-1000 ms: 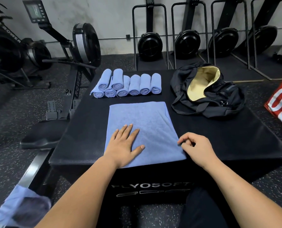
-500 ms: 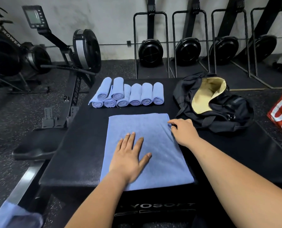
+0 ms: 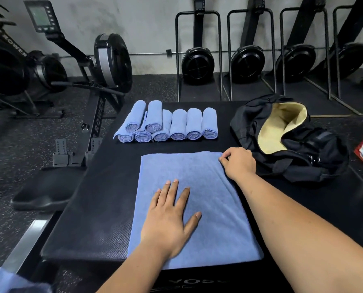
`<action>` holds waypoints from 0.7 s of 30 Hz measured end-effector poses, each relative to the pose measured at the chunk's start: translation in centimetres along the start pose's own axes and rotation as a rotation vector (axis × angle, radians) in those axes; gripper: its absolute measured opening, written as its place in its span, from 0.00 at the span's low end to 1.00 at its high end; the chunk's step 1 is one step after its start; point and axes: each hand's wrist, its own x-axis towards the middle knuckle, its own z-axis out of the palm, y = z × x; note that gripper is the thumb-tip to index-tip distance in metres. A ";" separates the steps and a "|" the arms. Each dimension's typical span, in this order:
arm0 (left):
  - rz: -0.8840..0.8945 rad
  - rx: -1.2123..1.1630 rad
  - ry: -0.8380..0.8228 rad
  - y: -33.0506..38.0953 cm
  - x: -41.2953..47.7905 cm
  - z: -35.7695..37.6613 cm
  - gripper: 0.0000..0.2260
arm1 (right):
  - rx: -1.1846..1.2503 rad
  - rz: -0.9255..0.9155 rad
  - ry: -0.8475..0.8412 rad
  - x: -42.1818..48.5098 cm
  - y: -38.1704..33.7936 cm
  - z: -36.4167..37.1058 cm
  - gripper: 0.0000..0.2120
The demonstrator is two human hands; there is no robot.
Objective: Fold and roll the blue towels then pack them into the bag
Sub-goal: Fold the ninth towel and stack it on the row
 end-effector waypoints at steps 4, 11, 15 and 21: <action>-0.001 0.010 -0.006 0.0 0.0 0.0 0.35 | -0.097 -0.034 0.035 0.5 -0.2 0.4 0.04; -0.004 -0.018 0.010 -0.1 -0.1 0.2 0.34 | -0.165 -0.073 0.025 0.5 -0.4 0.5 0.05; -0.002 -0.007 0.001 -0.1 -0.1 0.0 0.35 | -0.119 -0.024 0.113 0.8 -0.5 0.1 0.02; -0.006 -0.012 0.004 -0.2 0.0 0.1 0.34 | -0.082 -0.004 0.226 0.1 -0.8 -0.1 0.07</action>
